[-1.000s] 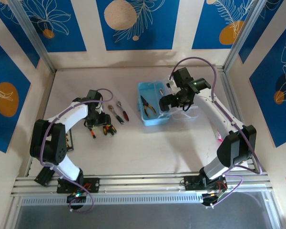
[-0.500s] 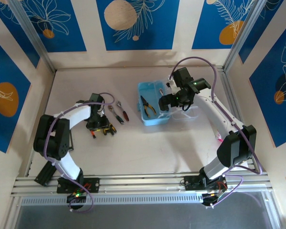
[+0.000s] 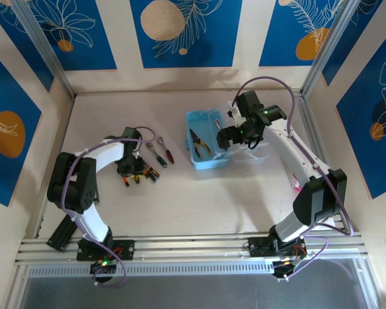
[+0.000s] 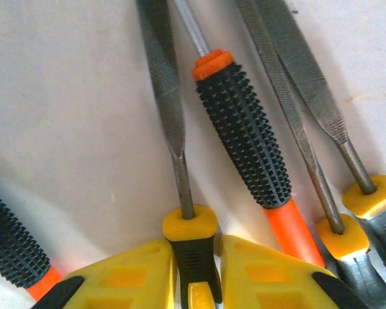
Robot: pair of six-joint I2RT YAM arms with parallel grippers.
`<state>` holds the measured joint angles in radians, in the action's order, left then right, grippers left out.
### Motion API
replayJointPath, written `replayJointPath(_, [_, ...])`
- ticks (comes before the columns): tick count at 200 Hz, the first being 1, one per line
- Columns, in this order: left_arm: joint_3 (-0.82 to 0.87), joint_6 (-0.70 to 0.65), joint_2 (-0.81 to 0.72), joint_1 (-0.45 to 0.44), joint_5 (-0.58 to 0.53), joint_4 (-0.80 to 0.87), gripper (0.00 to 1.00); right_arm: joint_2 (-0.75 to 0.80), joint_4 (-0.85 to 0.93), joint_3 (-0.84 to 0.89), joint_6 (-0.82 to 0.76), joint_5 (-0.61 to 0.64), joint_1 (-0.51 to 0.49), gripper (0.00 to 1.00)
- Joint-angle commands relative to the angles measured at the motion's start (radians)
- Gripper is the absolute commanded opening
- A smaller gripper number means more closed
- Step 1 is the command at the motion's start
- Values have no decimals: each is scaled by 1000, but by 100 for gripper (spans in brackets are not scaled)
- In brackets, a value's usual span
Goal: Pack the tool kit
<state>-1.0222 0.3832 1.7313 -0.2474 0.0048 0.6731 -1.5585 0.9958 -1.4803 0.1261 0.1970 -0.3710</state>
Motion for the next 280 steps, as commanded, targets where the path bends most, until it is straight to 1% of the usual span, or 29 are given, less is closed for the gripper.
replayJointPath(1, [12,-16,46,-6,-22,11,21,33,15,20,13,-25,7,99])
replayJointPath(36, [9,-23,51,-6,-13,11,10,42,21,20,12,-27,12,99])
replayJointPath(65, [-3,-30,10,-6,-27,37,0,52,22,24,10,-30,15,99])
replayJointPath(102, [-66,-49,-60,-3,-40,103,0,75,9,35,15,-64,29,99])
replayJointPath(138, [-148,-76,-138,-3,5,167,0,105,-12,50,27,-114,43,99])
replayJointPath(156, [-181,-85,-190,-3,63,174,0,118,-29,62,36,-143,48,99])
replayJointPath(165, [-193,-93,-212,-4,122,162,0,121,-40,65,42,-153,51,99])
replayJointPath(191, [-217,-83,-252,-19,371,70,0,111,-72,46,68,-194,53,99])
replayJointPath(212, [-232,-44,-261,-69,518,-33,0,112,-122,29,106,-266,50,99])
replayJointPath(237, [-236,22,-251,-143,645,-182,0,122,-213,29,176,-373,42,99])
replayJointPath(250, [-230,63,-240,-177,690,-268,0,130,-270,35,214,-422,34,100])
replayJointPath(264, [-231,100,-223,-209,723,-342,0,131,-317,41,242,-453,29,96])
replayJointPath(280, [-244,124,-202,-244,744,-394,0,123,-342,36,264,-464,27,89])
